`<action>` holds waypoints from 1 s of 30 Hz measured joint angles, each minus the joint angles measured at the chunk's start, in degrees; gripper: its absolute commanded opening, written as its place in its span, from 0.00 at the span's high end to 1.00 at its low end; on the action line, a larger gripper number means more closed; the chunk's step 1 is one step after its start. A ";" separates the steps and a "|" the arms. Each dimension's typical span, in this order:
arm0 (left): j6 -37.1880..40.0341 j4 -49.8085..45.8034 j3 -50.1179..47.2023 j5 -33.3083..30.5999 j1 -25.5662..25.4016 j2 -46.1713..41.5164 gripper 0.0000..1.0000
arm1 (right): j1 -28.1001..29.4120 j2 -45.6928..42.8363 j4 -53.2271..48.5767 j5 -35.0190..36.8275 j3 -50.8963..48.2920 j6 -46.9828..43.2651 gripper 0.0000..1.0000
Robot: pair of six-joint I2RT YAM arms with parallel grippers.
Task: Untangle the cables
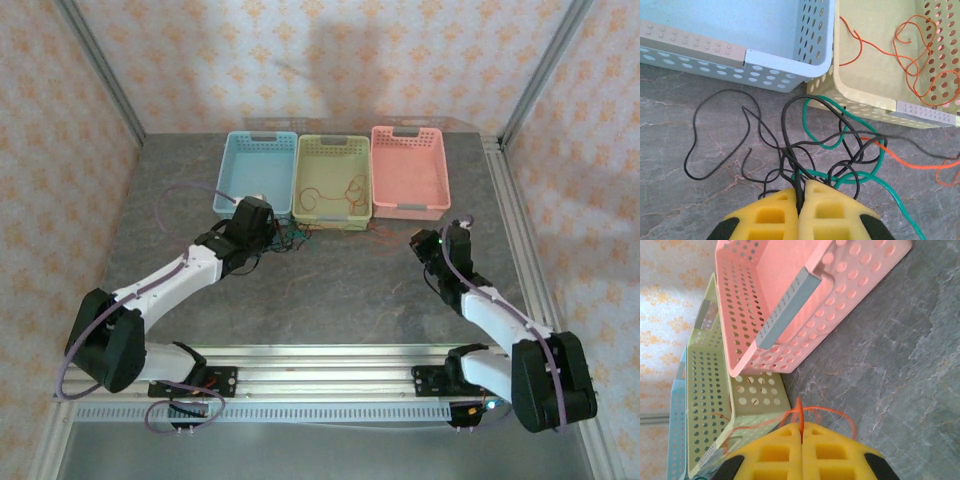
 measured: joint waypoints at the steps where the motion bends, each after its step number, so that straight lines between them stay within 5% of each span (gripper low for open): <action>1: -0.20 -0.13 -0.02 -0.15 0.00 0.00 1.00 | 0.02 -0.66 -0.52 0.72 0.00 -0.04 1.00; 18: -2.95 -0.17 -5.11 -5.07 2.67 -8.17 1.00 | 0.00 -8.02 -5.68 11.74 -1.81 -1.11 1.00; 30: -3.19 0.83 -5.20 -2.03 2.67 -4.17 1.00 | -0.15 -8.72 -2.54 7.21 -2.56 -3.34 1.00</action>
